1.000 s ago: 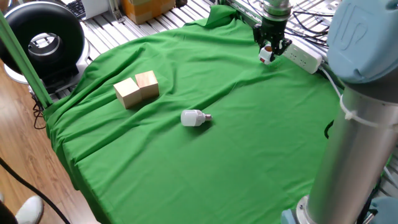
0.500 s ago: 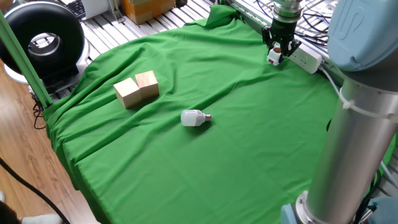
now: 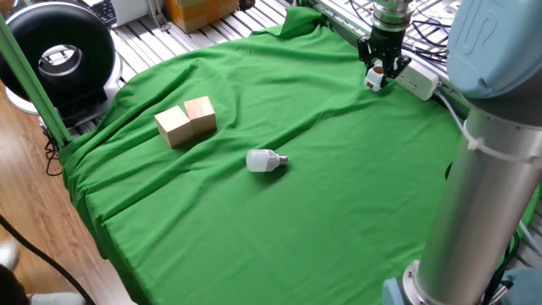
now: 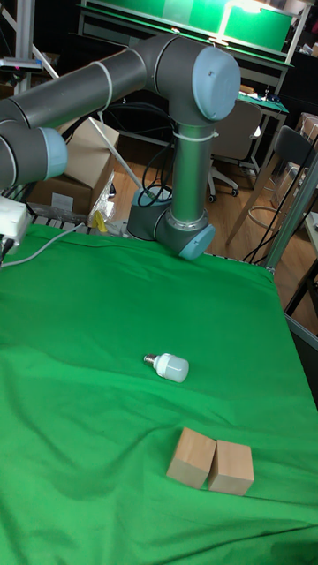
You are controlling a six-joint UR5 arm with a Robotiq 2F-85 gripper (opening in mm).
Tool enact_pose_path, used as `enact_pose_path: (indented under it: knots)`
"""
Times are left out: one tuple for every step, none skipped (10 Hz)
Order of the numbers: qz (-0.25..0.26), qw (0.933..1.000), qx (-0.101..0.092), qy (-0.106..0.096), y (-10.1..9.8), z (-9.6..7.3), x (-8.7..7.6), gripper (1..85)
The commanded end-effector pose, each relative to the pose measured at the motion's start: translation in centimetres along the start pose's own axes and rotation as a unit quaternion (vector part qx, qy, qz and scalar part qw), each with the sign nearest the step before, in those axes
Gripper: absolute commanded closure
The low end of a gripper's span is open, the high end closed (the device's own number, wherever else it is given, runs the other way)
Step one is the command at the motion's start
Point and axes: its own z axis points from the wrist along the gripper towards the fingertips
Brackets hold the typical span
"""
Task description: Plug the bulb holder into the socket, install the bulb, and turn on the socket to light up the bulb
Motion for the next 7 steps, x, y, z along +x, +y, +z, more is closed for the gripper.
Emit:
enact_pose_path:
  knots:
    - [0.006, 1.0000, -0.002, -0.006, 0.7, -0.4, -0.7, 84.7]
    - [0.010, 0.9999, -0.003, 0.003, 1.1, -0.5, -0.2, 84.7]
    - [0.010, 0.9999, -0.004, 0.003, 1.4, -0.5, -0.1, 84.7]
    - [0.004, 1.0000, -0.004, 0.003, 1.7, -0.4, 0.0, 84.7]
    - [0.001, 1.0000, -0.002, 0.005, 2.0, -0.1, 0.1, 84.7]
    - [-0.005, 1.0000, -0.001, 0.008, 1.9, 0.0, 0.3, 84.7]
    - [-0.011, 0.9998, -0.002, 0.014, 1.9, 0.1, 0.4, 84.7]
